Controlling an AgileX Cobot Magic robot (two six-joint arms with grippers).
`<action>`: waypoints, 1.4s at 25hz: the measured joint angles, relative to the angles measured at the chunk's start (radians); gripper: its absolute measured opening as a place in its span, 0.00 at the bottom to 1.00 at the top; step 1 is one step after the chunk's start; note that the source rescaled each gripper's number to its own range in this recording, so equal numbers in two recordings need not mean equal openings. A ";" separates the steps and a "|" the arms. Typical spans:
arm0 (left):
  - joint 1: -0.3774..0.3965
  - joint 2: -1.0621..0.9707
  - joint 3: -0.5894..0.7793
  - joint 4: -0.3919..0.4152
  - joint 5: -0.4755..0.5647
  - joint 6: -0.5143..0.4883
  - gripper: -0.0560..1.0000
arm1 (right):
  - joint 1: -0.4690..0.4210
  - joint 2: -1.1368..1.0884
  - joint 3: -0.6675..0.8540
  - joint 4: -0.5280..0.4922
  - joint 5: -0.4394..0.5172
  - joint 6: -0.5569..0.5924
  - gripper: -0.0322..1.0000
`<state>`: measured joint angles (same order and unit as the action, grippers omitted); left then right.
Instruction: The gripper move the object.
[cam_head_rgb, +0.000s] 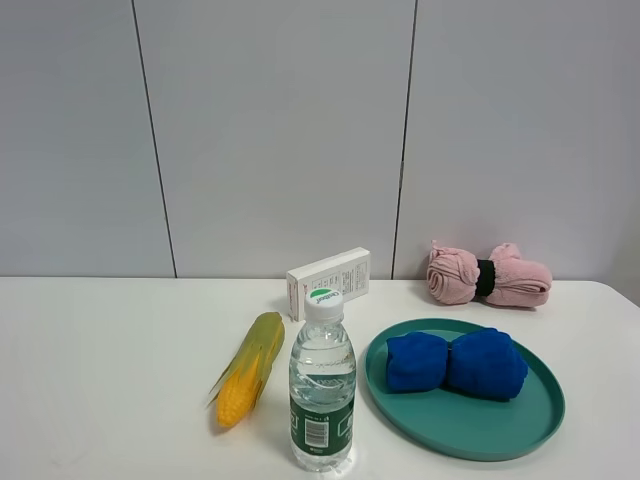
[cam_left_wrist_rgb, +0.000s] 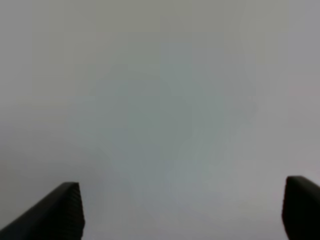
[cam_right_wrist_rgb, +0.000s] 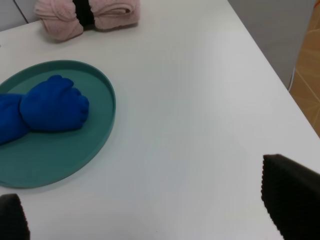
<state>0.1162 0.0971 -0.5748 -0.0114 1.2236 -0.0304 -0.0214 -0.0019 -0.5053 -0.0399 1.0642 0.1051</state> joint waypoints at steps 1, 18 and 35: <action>0.000 -0.023 0.007 -0.014 0.000 0.000 0.70 | 0.000 0.000 0.000 0.000 0.000 0.000 1.00; 0.000 -0.104 0.067 -0.062 -0.161 0.091 0.70 | 0.000 0.000 0.000 0.000 0.000 0.000 1.00; 0.000 -0.104 0.067 -0.069 -0.164 0.091 0.70 | 0.000 0.000 0.000 0.000 0.000 0.000 1.00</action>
<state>0.1162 -0.0073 -0.5081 -0.0809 1.0592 0.0601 -0.0214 -0.0019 -0.5053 -0.0399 1.0642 0.1051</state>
